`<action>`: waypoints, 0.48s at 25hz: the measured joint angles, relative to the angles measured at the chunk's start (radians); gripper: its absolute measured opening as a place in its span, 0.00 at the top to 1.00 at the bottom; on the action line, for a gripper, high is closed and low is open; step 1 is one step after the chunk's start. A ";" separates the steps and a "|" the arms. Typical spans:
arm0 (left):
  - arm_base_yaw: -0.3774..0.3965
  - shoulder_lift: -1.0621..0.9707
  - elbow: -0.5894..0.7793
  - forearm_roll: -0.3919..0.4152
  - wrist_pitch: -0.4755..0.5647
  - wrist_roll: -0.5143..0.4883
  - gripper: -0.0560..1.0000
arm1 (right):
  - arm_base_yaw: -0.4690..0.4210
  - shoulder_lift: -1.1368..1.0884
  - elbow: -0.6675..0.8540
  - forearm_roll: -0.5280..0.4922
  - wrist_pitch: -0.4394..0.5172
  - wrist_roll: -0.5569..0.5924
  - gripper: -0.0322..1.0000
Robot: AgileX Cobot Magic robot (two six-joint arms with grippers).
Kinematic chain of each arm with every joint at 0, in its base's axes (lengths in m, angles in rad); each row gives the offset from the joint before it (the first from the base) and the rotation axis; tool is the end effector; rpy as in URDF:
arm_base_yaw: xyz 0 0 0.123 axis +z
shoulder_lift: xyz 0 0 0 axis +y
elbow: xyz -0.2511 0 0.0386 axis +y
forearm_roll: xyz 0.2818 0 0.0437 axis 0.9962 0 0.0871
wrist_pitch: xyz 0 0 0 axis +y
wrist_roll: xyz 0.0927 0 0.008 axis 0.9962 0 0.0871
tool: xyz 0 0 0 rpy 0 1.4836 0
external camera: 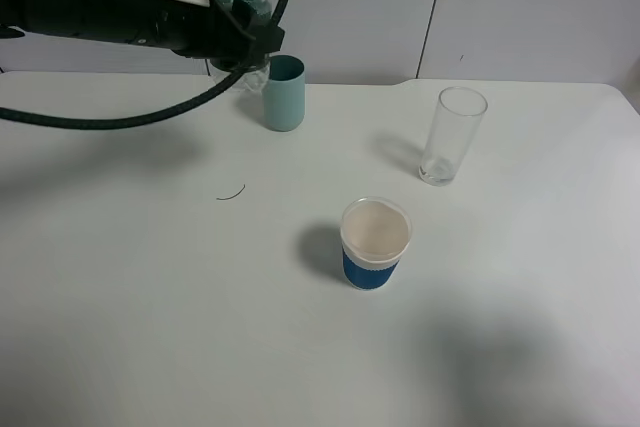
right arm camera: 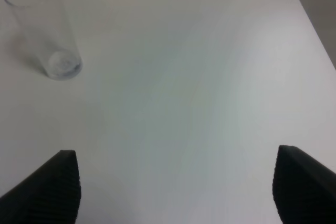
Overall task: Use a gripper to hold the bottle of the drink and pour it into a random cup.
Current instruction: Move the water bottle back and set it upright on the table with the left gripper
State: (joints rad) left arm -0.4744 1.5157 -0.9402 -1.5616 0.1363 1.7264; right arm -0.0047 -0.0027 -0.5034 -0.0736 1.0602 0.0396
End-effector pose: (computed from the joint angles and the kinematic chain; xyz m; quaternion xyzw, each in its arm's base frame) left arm 0.3200 -0.1786 0.2158 0.3021 0.8011 -0.1368 0.4983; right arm 0.0570 -0.0062 0.2940 0.0204 0.8507 -0.0276 0.5246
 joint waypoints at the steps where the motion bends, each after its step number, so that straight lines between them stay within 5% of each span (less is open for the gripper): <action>1: 0.000 -0.005 0.004 0.015 0.034 -0.013 0.43 | 0.000 0.000 0.000 0.000 0.000 0.000 0.24; 12: 0.000 -0.008 0.026 0.034 0.257 0.026 0.43 | 0.000 0.000 0.000 0.000 0.000 0.000 0.24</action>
State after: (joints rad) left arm -0.4744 1.5081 -0.9141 -1.5276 0.3932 1.7526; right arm -0.0047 -0.0027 -0.5034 -0.0736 1.0602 0.0396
